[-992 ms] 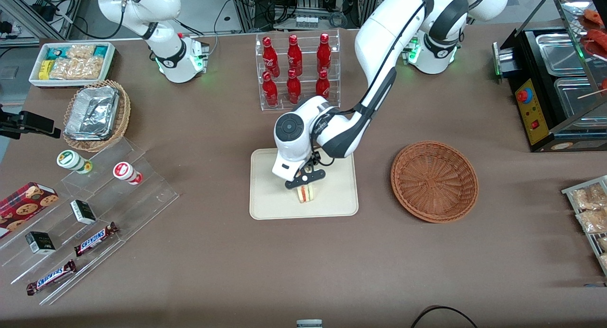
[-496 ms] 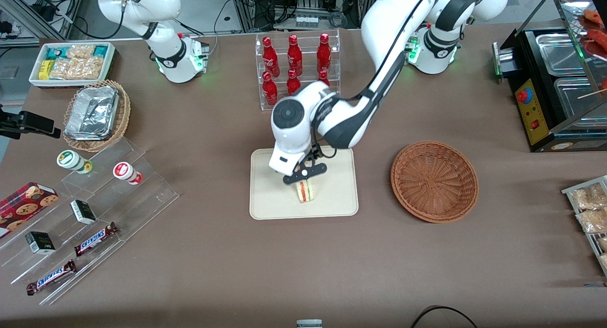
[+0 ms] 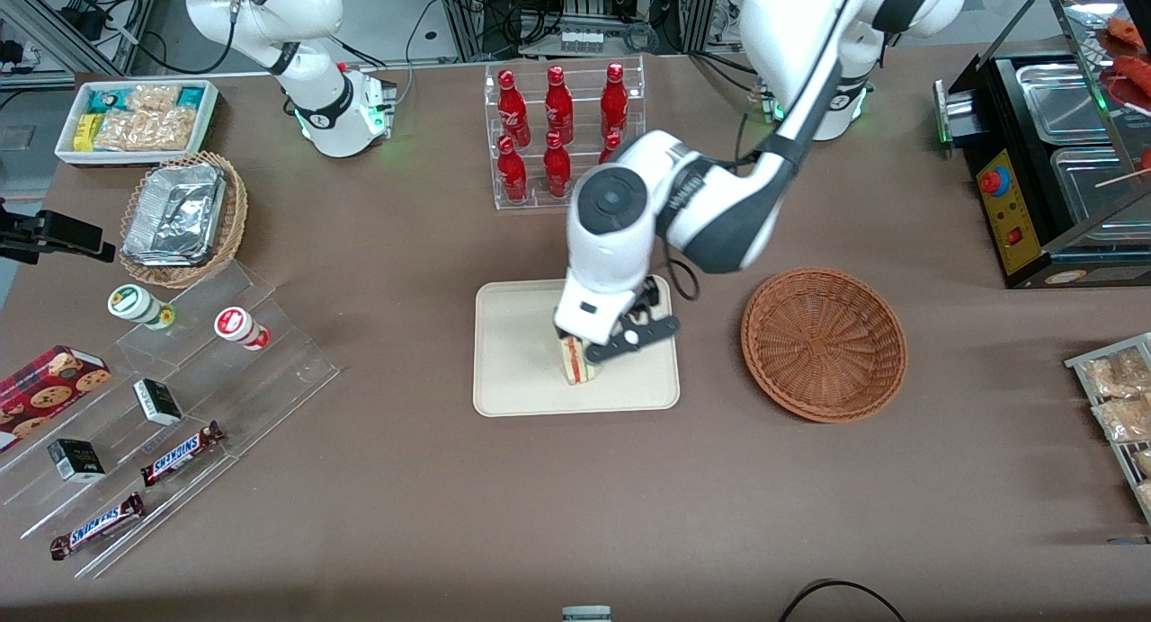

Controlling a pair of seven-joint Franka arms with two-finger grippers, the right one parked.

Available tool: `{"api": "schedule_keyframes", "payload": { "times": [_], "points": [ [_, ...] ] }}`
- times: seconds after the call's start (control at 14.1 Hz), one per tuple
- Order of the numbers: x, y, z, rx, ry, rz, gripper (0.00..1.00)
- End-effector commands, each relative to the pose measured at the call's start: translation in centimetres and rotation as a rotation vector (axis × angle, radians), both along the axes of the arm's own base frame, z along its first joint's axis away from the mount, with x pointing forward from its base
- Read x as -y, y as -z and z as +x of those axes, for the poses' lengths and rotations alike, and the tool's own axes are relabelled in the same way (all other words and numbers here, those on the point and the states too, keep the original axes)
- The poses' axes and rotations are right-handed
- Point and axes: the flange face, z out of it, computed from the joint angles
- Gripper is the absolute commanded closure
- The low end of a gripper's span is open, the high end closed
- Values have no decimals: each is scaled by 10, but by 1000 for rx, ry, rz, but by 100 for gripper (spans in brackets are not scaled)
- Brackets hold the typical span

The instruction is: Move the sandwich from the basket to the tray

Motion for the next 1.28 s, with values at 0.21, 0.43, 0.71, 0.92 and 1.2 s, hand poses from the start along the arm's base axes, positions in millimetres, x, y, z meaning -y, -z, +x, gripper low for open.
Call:
{"api": "schedule_keyframes", "payload": {
  "times": [0.21,0.43,0.71,0.92,1.2],
  "points": [
    [-129,-43,43,-107,179,-34,0],
    [-201,-61,54,-141,143,-1,0],
    [-300,-88,64,-179,305,-27,0],
    [-346,-109,56,-206,407,-48,0],
    [-386,-132,36,-189,508,-61,0]
  ]
}}
